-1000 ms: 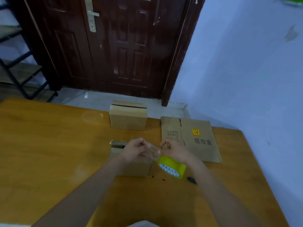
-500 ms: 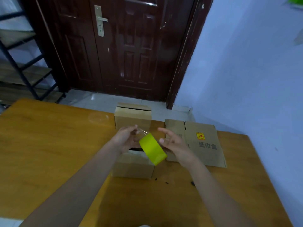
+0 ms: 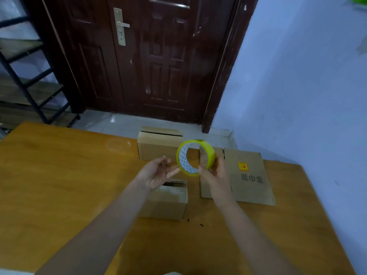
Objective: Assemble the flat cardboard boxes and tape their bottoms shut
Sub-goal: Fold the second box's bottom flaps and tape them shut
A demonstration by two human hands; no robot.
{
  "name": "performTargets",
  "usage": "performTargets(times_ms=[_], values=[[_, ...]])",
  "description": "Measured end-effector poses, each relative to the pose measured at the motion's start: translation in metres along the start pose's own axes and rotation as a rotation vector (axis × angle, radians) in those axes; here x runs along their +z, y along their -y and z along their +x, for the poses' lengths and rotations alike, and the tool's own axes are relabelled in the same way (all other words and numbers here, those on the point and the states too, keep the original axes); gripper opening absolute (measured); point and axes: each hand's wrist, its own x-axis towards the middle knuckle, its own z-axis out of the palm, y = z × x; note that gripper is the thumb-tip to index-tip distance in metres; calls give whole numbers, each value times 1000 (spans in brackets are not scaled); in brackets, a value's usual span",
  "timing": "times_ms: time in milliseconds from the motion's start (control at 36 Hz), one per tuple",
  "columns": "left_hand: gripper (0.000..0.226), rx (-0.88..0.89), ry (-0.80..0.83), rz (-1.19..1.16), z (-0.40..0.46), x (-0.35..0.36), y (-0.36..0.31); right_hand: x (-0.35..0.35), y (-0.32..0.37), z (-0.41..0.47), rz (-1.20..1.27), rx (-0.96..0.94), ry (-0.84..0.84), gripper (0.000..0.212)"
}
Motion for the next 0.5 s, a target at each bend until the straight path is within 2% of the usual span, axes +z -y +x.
performTargets(times_ms=[28,83,167,278,333,444,500], values=[[31,16,1,23,0,4,1,5,1,2,71,8,-59,30],[29,33,6,74,0,8,1,12,5,5,111,8,-183,29],[24,79,-8,268,3,7,-1,11,9,12,-43,-46,-247,33],[11,215,-137,599,4,3,-6,0,8,17,-415,-121,-116,45],[12,248,-162,664,4,2,-7,-8,7,22,-574,-196,-31,49],[19,238,-182,767,4,0,-4,-19,12,36,-767,-202,153,57],[22,270,-310,741,4,-6,-12,-28,12,43,-1036,-226,262,59]])
